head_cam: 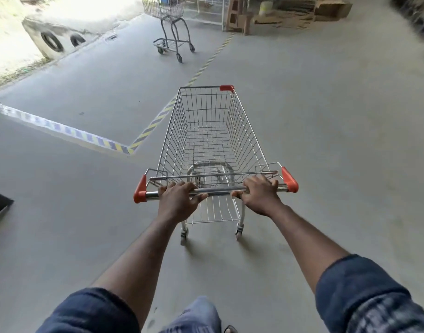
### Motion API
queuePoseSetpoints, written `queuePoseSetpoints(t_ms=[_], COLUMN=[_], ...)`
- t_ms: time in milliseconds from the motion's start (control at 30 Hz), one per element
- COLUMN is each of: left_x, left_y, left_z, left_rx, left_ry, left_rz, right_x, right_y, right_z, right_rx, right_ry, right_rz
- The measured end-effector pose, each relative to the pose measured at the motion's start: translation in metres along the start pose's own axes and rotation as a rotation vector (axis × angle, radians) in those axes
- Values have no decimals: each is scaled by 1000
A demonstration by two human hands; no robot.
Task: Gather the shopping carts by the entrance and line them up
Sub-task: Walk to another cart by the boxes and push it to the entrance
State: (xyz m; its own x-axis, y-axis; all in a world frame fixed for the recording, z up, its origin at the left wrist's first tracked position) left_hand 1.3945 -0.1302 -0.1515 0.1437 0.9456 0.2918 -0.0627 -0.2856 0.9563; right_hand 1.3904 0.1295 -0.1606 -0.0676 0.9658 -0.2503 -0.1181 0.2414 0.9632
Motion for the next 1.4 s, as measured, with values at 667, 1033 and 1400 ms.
queuePoseSetpoints(t_ms=[667,1033,1400], left_x=[17,18,19], left_y=[7,8,7], left_z=[-521,-816,-1069], left_rx=[26,83,88], left_ry=[69,150,278], left_rz=[-17,-31,80], right_x=[128,195,246], right_y=[80,121,175], right_z=[-518,-820,-1088], right_rx=[13,28,-58], right_ry=[65,158,290], right_rz=[-10,28,9])
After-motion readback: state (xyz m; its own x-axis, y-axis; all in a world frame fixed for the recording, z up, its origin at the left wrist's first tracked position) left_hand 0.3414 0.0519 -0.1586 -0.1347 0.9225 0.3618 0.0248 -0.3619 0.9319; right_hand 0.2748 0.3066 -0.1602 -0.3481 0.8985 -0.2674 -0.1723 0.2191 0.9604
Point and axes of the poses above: each hand's wrist, its own z-axis away from the middle knuckle, its own y-axis out of the back of the hand, x = y × z, the point moved 3 cm from there along -z, towards the middle knuckle, and after that the axes turned 1 degree about -x, right-handed, at the moved point
